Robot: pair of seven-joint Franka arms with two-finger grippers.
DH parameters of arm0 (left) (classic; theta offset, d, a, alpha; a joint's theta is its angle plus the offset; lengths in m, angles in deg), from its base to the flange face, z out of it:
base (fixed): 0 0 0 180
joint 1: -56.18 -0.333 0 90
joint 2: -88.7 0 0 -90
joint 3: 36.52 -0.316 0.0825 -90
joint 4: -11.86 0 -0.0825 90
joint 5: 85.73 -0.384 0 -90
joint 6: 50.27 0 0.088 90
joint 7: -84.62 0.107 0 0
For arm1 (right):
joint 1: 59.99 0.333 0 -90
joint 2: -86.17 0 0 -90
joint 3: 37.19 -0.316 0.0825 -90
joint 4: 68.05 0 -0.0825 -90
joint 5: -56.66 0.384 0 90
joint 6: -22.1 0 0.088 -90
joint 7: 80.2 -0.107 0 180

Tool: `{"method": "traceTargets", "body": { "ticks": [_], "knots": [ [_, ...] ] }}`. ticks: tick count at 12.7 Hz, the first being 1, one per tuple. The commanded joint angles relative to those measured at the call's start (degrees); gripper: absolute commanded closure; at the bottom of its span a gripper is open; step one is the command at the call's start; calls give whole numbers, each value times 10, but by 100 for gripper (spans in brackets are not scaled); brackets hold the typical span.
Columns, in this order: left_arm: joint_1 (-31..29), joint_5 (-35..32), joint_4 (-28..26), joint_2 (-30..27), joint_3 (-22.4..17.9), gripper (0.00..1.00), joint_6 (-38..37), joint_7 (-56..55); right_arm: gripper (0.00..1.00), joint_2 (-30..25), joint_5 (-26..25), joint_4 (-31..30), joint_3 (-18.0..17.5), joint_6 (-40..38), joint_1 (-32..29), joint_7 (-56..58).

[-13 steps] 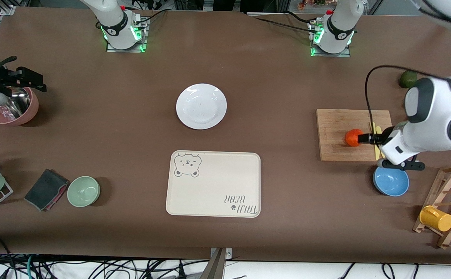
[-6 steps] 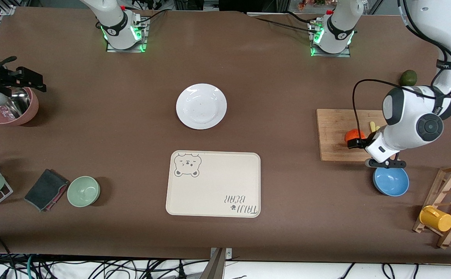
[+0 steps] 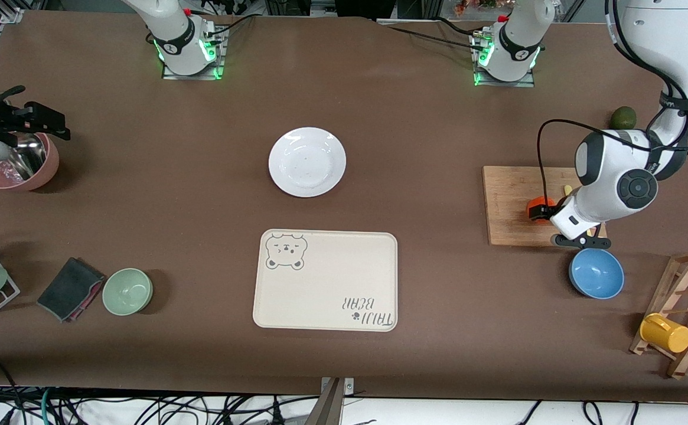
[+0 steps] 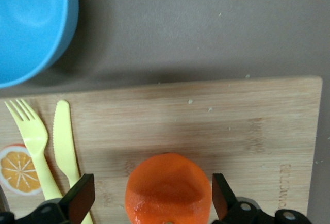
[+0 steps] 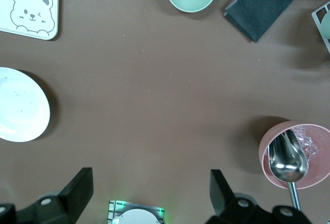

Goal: Place orange and plate with both arms
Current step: 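Reach the left gripper down to the orange on the cutting board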

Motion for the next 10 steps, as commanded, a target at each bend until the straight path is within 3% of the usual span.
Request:
{"method": "traceTargets", "body": {
  "ticks": [1,3,4,8,9,10],
  "knots": [
    [-4,-15,-15,5,3,0,8,-3,0,4,0,13,1,-11,-3,8],
    [-4,-15,-14,8,4,1,4,-6,0,4,0,13,1,-11,-3,8],
    [-3,-15,-15,9,4,8,0,-15,0,4,0,13,1,-11,-3,8],
    [4,-15,-9,13,7,90,-22,-37,0,4,0,13,1,-11,-3,8],
    [4,-15,-1,9,8,100,-40,-38,0,4,0,13,1,-11,-3,8],
    [5,-12,14,6,18,100,-64,-43,0,4,-1,13,1,-11,-3,8]
  ]
}}
